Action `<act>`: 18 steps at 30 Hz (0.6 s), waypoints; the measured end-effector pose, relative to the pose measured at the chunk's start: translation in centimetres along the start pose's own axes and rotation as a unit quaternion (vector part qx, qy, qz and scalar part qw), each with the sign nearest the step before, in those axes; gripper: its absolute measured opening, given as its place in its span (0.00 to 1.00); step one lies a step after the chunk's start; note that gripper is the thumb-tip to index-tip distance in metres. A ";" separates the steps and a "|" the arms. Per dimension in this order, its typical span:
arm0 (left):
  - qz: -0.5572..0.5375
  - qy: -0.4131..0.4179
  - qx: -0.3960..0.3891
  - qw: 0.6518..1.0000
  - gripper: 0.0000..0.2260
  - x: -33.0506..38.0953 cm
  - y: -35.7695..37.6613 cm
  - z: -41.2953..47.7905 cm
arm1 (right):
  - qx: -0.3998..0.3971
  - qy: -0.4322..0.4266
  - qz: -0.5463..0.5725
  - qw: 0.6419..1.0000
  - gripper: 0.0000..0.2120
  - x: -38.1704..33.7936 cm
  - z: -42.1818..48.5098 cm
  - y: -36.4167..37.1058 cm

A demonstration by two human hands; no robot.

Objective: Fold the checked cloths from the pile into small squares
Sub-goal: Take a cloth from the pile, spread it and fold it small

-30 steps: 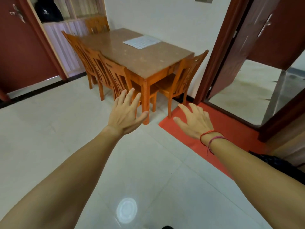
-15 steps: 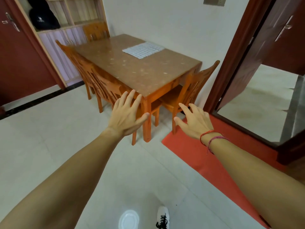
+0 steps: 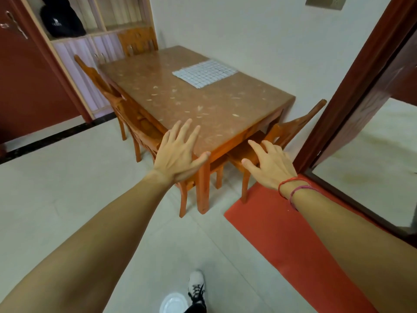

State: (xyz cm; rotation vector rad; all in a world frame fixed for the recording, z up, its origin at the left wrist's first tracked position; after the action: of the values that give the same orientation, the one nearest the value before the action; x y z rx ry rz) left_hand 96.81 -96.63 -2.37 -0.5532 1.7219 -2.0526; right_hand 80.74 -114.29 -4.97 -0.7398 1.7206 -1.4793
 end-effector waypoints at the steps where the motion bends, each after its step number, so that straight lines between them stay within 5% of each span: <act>1: 0.000 0.003 0.001 1.000 0.34 -0.4 0.3 1.1 | -0.003 0.002 0.002 1.000 0.30 0.0 1.2 0.1; 18: -0.029 0.033 -0.049 0.998 0.36 -11.4 6.9 25.0 | -0.021 0.019 0.006 1.000 0.30 -0.8 26.1 -0.2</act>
State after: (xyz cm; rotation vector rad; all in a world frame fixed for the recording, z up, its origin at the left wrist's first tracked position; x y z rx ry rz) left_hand 120.23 -112.24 -5.64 -0.5775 1.8730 -2.0559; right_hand 102.72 -128.31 -6.32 -0.7256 1.7868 -1.4615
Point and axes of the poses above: each hand's wrist, its own z-axis towards the middle knuckle, its own y-axis out of the palm, x = y × z, the point moved 7 cm from there along z, towards the middle knuckle, and after that the axes turned 11 degrees about -x, right-handed, at the moved point
